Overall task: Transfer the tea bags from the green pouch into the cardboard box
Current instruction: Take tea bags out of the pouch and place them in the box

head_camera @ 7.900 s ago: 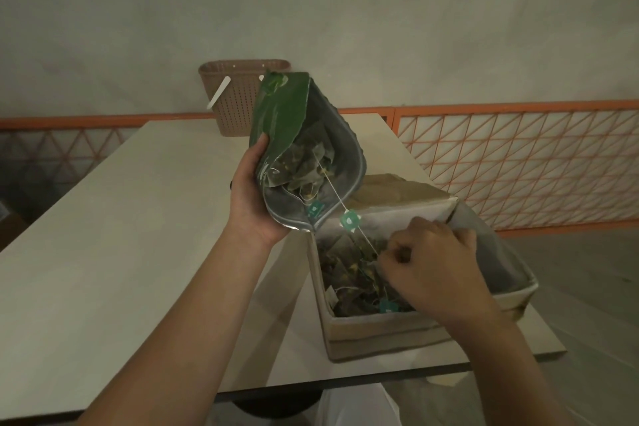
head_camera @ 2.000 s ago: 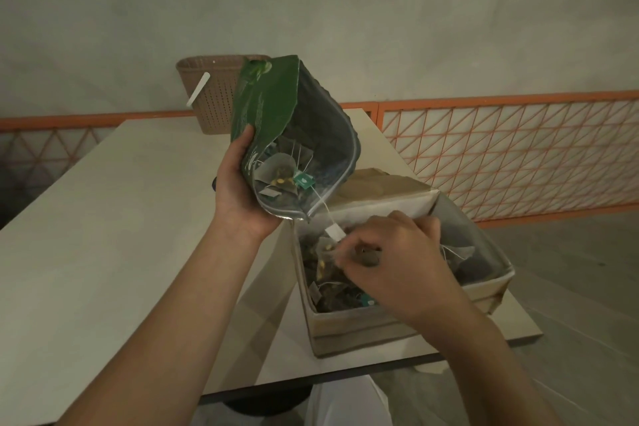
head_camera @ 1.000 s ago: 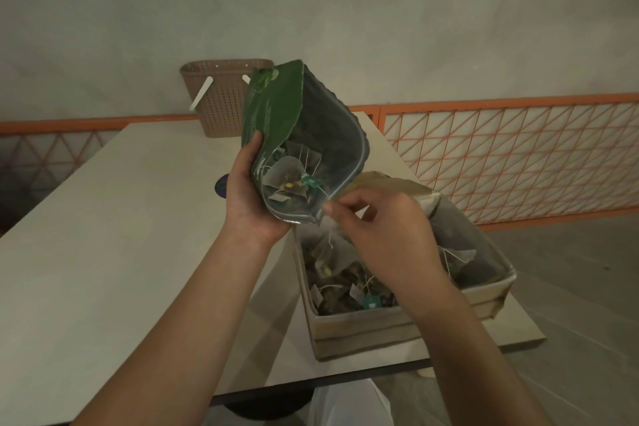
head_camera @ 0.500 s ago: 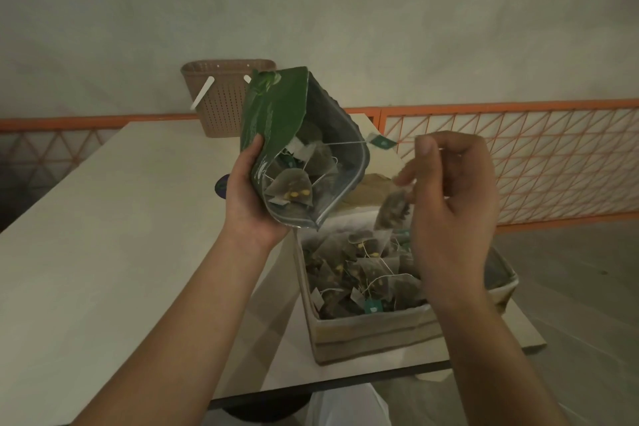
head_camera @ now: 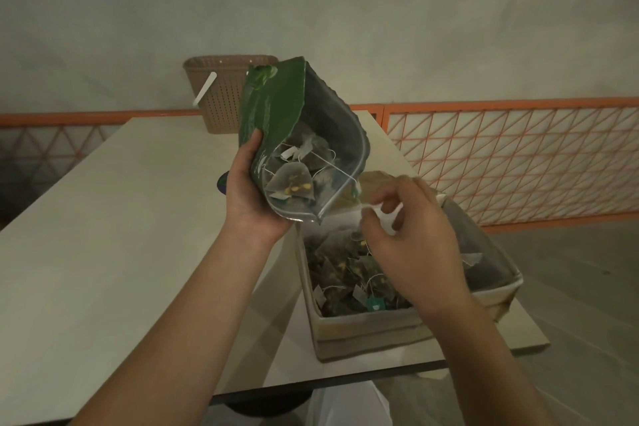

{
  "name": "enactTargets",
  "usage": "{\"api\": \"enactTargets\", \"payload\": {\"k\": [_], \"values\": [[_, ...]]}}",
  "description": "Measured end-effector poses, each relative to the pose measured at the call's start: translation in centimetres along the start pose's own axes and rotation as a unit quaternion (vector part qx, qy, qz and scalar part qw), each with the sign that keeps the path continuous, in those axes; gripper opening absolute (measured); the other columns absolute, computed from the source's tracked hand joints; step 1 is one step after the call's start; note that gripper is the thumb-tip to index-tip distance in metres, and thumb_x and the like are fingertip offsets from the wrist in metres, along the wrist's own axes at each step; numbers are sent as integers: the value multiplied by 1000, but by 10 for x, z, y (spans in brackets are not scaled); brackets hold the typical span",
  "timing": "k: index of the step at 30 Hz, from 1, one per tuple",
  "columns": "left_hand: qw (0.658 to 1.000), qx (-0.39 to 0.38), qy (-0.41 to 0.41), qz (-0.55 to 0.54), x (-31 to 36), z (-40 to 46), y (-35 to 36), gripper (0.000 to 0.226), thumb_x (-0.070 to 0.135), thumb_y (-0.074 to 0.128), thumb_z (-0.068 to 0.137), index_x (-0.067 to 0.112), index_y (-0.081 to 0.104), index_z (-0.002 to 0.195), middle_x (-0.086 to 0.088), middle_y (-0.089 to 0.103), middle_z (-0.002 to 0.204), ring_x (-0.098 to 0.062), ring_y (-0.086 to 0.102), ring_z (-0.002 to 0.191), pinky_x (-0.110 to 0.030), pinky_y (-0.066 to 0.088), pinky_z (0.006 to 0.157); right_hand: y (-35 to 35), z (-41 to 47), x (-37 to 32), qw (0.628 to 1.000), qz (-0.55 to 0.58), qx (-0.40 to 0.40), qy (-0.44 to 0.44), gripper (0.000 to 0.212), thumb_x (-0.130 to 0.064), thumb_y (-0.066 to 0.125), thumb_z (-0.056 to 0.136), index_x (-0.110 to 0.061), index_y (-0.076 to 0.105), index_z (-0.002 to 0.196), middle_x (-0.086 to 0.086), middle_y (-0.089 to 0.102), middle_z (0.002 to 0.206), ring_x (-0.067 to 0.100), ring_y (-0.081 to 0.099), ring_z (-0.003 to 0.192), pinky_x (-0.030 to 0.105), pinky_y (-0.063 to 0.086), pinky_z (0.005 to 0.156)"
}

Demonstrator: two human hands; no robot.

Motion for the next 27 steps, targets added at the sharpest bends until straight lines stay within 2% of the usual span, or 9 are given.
{"api": "enactTargets", "payload": {"k": [3, 6, 10, 14, 18, 20, 23, 25, 27], "values": [[1000, 11, -1, 0, -3, -2, 0, 60, 47, 54, 97, 19, 50, 149, -8, 46, 156, -31, 49, 139, -50, 46, 109, -3, 4, -41, 994, 1, 42, -100, 13, -29, 58, 83, -22, 63, 93, -12, 51, 87, 7, 49, 78, 25, 43, 69], [1000, 18, -5, 5, -6, -5, 3, 63, 50, 51, 97, 14, 49, 149, -10, 46, 155, -31, 55, 128, -41, 57, 96, 15, 12, -64, 982, -103, 36, -155, 18, -27, 62, 86, -19, 69, 101, -2, 58, 93, 16, 55, 88, 31, 45, 77], [999, 44, -1, 21, -5, -8, -1, 62, 50, 49, 98, 13, 52, 147, -11, 49, 153, -29, 50, 138, -40, 43, 112, 43, 21, -68, 957, -240, 29, -160, 27, -29, 66, 85, -19, 69, 110, 6, 60, 98, 27, 56, 92, 40, 45, 78], [998, 50, 3, 28, -1, -9, -4, 58, 49, 50, 98, 12, 57, 142, -13, 53, 150, -30, 49, 140, -42, 39, 116, 51, 17, -66, 948, -264, 20, -178, 14, -30, 66, 85, -25, 73, 96, 4, 60, 92, 26, 55, 88, 38, 42, 75], [999, 35, -2, 15, -1, -9, -2, 61, 49, 52, 95, 14, 55, 145, -13, 52, 150, -32, 55, 130, -42, 53, 99, 27, 16, -68, 972, -148, 41, -177, 10, -24, 58, 90, -20, 67, 91, -1, 59, 93, 19, 54, 87, 34, 41, 77], [999, 32, -1, 3, -1, -8, -4, 65, 48, 58, 90, 16, 54, 146, -12, 51, 151, -30, 51, 136, -44, 51, 103, 4, 17, -65, 984, -23, 63, -163, 8, -21, 58, 89, -16, 64, 92, -2, 56, 97, 14, 53, 89, 29, 45, 77], [999, 34, 1, -6, 1, -5, -11, 60, 47, 59, 92, 19, 56, 145, -10, 52, 151, -32, 47, 140, -50, 44, 111, -29, 15, -50, 978, 121, 118, -126, 6, -11, 63, 86, -11, 58, 89, 1, 51, 100, 12, 52, 89, 20, 46, 73], [1000, 28, 1, -13, 3, -3, -13, 58, 47, 58, 95, 20, 54, 146, -8, 51, 153, -32, 47, 141, -51, 41, 113, -40, 11, -36, 966, 204, 128, -98, 8, -11, 62, 87, -12, 54, 89, 3, 55, 91, 19, 54, 83, 33, 49, 71], [1000, 23, 0, -21, 4, -2, -12, 57, 46, 57, 95, 21, 54, 146, -7, 51, 153, -32, 47, 141, -51, 41, 113, -41, 7, -26, 952, 284, 95, -64, 8, -19, 59, 87, -14, 52, 85, 6, 58, 80, 29, 57, 76, 46, 51, 69]]}}
Point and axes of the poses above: each hand's wrist, its own z-axis towards the middle knuckle, its own y-axis out of the palm, x = y × z, the point moved 10 cm from there along z, towards the middle knuckle
